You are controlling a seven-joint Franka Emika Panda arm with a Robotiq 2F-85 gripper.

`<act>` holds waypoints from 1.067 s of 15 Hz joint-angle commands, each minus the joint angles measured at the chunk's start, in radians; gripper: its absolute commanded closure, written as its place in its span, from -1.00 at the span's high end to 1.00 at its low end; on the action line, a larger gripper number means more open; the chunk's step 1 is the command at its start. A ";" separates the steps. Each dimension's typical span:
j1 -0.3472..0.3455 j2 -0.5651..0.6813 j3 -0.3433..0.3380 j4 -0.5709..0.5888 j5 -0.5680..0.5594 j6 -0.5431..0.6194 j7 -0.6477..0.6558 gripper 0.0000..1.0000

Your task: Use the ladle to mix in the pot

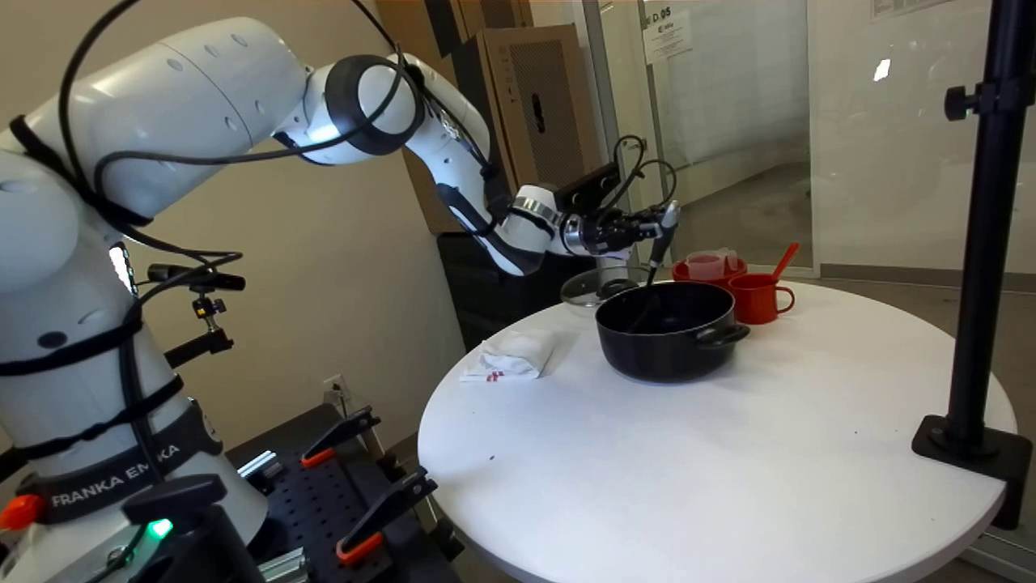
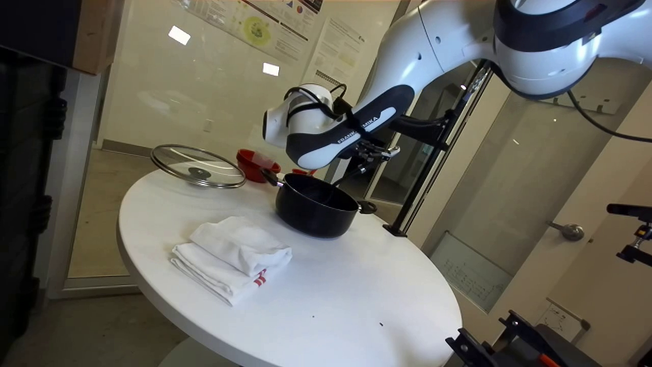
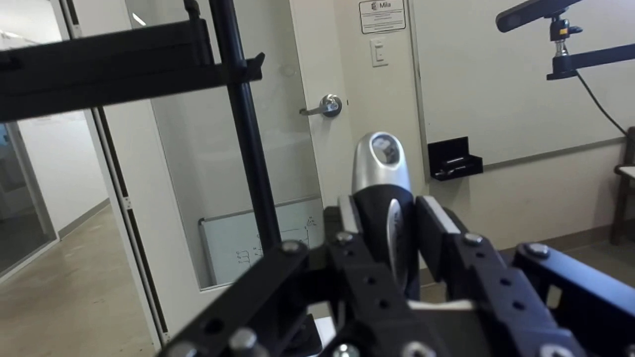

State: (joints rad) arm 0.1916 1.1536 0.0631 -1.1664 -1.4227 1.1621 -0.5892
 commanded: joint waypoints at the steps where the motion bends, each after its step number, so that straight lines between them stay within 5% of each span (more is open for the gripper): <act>1: 0.011 -0.063 -0.021 -0.004 0.005 0.015 0.068 -0.83; 16: 0.114 -0.094 -0.089 -0.211 -0.257 -0.013 0.176 -0.83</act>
State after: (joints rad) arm 0.2890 1.0738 0.0029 -1.2961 -1.6198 1.1670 -0.4337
